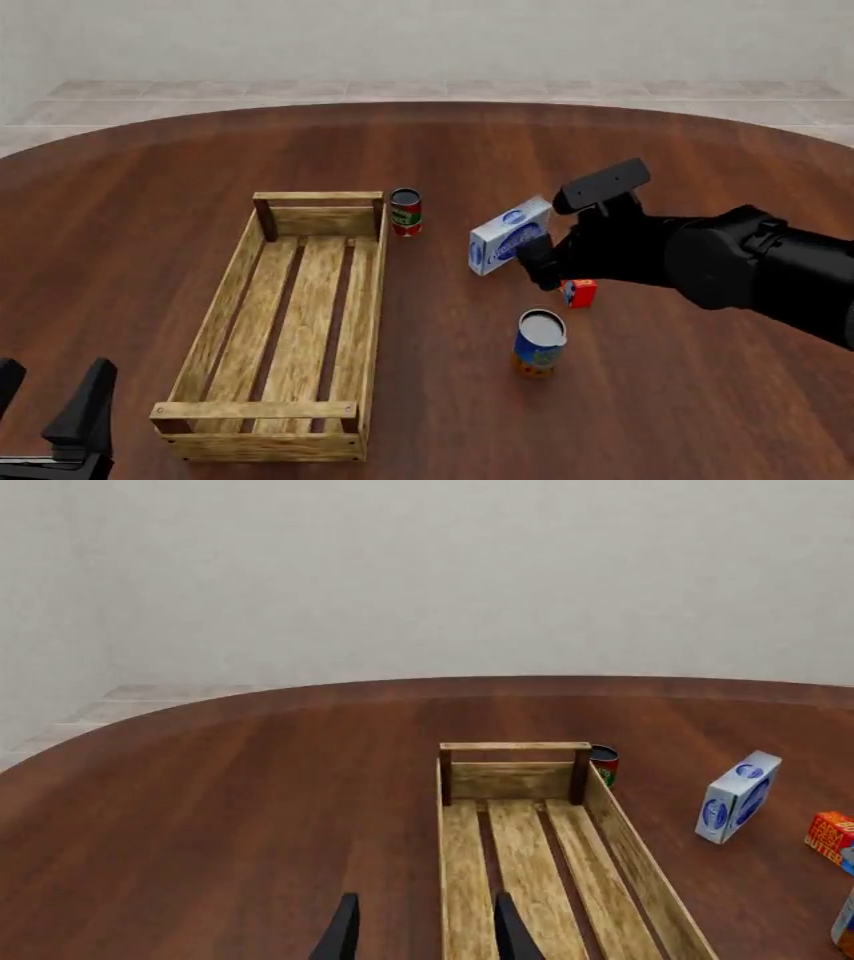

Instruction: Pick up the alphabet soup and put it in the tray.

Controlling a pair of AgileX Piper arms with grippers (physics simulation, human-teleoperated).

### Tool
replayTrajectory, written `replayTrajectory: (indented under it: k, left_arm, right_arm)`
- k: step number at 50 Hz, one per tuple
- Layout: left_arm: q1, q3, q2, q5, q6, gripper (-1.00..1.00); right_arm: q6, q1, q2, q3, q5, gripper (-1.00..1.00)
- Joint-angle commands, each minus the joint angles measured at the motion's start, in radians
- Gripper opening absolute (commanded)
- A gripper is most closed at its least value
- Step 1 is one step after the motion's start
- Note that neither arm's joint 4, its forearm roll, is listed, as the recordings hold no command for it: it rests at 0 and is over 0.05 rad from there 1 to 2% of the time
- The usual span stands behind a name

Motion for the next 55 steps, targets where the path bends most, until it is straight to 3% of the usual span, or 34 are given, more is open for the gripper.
replayTrajectory:
  k: [1, 55]
  left_arm:
    - [0.0, 0.0, 0.0, 0.0, 0.0, 1.0]
    - [0.0, 0.0, 0.0, 0.0, 0.0, 1.0]
  right_arm:
    - [-0.01, -0.004, 0.009, 0.013, -0.007, 1.0]
    - [0.034, 0.018, 0.063, 0.118, -0.088, 1.0]
